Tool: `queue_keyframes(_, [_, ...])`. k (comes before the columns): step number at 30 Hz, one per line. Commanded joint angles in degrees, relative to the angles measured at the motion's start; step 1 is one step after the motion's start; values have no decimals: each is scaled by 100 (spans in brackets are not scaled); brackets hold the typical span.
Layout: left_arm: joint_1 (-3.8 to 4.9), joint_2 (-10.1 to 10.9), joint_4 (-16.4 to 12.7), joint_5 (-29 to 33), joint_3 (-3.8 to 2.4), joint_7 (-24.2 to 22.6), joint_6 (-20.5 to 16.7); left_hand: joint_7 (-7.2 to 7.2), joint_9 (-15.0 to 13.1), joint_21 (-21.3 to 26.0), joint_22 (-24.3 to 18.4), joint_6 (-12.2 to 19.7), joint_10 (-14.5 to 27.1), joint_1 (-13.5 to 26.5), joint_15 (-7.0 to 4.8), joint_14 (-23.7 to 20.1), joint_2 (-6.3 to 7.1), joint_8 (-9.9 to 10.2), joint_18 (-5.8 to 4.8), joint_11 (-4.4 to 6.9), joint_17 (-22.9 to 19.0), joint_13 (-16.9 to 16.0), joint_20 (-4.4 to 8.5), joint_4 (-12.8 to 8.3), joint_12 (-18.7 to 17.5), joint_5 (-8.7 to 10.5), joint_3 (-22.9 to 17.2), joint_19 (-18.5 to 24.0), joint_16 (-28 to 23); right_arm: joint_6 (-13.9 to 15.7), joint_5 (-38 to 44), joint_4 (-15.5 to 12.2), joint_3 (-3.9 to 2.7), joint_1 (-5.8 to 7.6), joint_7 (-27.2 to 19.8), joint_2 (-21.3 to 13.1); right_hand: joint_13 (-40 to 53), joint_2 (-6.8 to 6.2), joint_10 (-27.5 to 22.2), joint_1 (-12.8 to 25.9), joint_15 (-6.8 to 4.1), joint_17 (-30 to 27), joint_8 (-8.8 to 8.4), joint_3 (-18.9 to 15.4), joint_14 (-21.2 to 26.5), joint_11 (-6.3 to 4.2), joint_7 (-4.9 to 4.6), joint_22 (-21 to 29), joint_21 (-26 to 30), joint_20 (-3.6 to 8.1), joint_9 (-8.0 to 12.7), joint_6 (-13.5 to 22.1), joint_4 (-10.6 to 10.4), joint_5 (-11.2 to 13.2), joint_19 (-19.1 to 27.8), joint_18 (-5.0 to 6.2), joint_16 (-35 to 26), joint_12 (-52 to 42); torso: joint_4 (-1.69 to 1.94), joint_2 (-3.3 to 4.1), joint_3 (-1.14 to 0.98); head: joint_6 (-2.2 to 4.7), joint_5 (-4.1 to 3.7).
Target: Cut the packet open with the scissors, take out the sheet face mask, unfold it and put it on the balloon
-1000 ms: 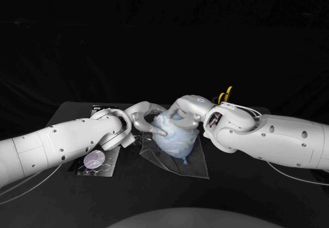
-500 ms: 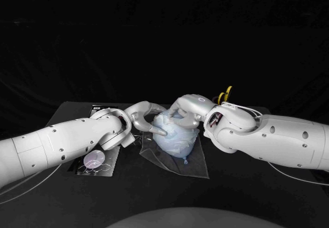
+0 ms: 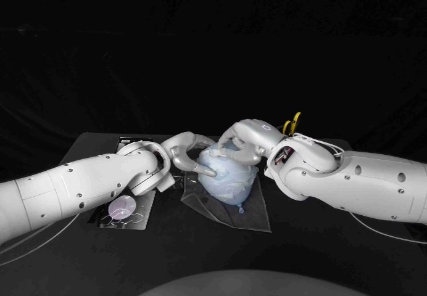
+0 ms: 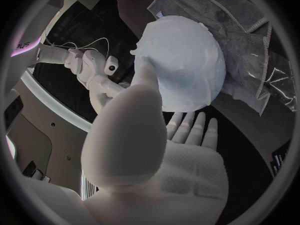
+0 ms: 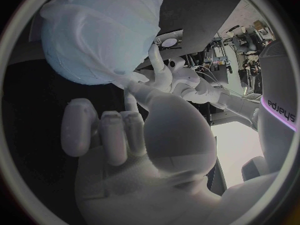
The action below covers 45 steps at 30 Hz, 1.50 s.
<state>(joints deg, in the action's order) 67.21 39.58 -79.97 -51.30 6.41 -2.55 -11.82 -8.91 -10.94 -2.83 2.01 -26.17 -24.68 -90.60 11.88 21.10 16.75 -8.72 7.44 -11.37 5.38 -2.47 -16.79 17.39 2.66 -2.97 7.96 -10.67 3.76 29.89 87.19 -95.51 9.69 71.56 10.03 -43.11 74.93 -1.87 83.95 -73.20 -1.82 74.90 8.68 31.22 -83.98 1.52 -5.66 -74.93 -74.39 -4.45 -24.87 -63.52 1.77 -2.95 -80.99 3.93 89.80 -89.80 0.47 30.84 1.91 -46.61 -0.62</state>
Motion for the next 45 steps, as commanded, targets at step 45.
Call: queue_keyframes(45, [-4, -26, -11, 13, 6, 131, 178, -356, 23, -32, 3, 130, 117, -7, -27, -139, -14, 23, 76, 19, -27, 11, 5, -4, -37, -17, 66, -10, -52, 515, -504, 308, -25, 31, -204, 26, 1507, 65, 605, -26, -52, 1510, 98, 100, -602, -48, 24, -551, 31, 53, -40, -48, 13, 16, 21, -9, 20, -20, -2, -2, -1, 33, -5])
